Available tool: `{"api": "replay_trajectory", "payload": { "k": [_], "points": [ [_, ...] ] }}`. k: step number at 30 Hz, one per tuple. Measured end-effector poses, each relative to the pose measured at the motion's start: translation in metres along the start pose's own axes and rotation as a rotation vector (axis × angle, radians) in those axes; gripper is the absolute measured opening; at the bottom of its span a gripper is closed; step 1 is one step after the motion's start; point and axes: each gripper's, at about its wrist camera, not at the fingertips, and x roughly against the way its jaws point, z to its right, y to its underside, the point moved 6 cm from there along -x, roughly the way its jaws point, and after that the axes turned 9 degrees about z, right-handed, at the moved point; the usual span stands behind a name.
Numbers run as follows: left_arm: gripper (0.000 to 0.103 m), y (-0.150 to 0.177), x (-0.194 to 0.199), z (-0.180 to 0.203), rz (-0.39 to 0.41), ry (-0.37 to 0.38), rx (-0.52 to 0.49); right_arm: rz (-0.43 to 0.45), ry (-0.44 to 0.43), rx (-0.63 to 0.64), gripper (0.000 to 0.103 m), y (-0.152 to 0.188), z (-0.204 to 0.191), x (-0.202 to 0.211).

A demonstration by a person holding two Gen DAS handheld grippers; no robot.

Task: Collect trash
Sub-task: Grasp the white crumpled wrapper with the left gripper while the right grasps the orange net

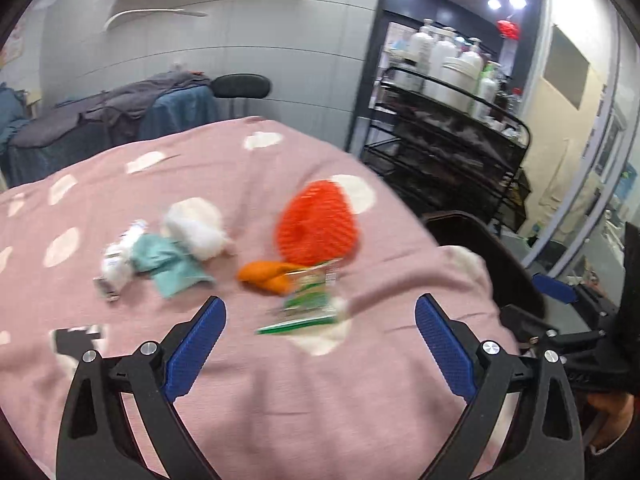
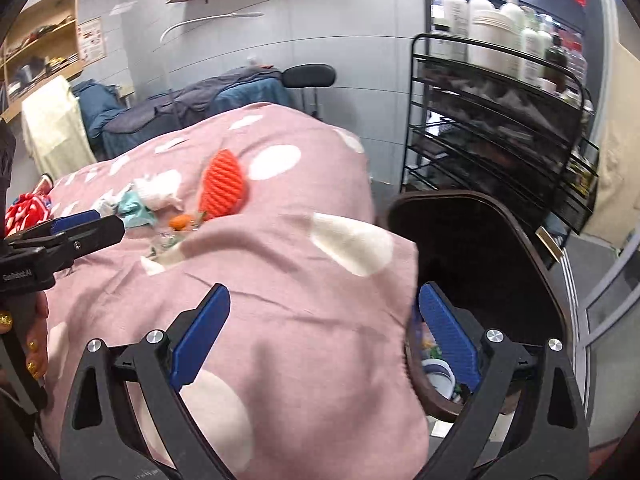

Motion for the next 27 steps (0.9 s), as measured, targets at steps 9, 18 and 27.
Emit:
{"api": "replay_trajectory", "payload": {
  "k": [9,18,27],
  "points": [
    [0.094,0.005,0.005,-0.084,-0.034,-0.140,0.084,-0.028,-0.091,0.054,0.094,-0.022,-0.044,-0.027],
    [0.083,-0.001,-0.013,-0.133,-0.076,-0.201,0.101,-0.081,-0.143,0.124,0.094,-0.044,-0.083,-0.070],
    [0.057,-0.002,-0.037,-0.156,-0.125,-0.214,0.106,-0.185,-0.149,0.166,0.079,-0.063,-0.103,-0.130]
  ]
}}
